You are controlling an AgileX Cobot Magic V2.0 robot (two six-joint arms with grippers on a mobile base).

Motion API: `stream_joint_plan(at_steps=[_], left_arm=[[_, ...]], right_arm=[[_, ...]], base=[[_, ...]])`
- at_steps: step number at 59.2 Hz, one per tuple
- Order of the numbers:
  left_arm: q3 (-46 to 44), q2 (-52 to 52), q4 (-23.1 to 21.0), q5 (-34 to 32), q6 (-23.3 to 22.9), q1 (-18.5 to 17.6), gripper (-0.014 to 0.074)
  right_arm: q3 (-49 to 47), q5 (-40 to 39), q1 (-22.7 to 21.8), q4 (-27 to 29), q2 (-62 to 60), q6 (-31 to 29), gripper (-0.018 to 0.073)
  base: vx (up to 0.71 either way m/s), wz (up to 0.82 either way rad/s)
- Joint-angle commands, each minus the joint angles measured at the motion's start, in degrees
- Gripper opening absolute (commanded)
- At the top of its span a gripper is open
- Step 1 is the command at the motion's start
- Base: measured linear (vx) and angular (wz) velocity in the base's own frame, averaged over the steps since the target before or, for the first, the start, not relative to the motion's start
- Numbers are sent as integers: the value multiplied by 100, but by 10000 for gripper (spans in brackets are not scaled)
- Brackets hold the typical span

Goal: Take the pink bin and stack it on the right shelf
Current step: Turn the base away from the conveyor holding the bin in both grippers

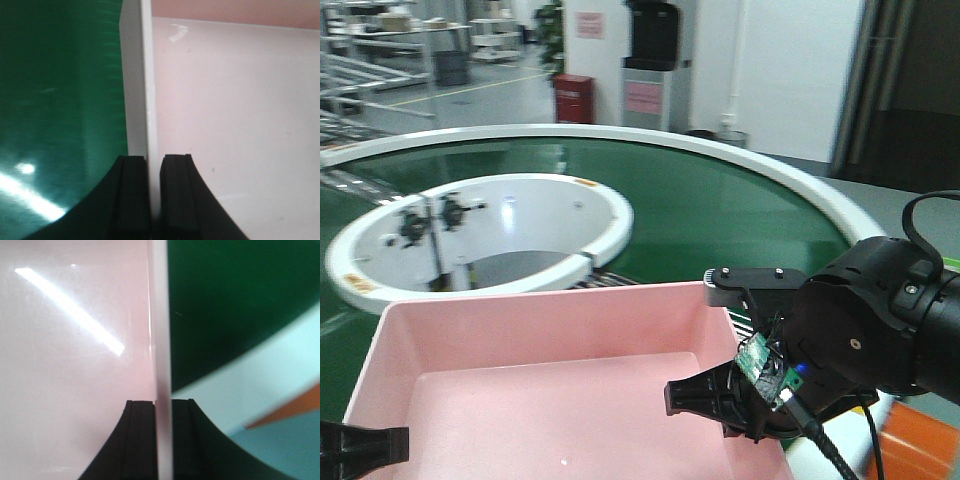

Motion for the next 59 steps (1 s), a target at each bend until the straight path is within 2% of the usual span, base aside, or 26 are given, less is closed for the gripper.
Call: stream_joint_plan(at_steps=[1, 59], left_arm=[[-193, -169, 157, -402, -29, -6, 146], [-193, -169, 157, -402, -29, -6, 146]], right_arm=[[-133, -59, -87, -594, -239, -29, -9], [-133, -50, -87, -594, -239, -29, -9]], base=[[-17, -66], [-16, -68]])
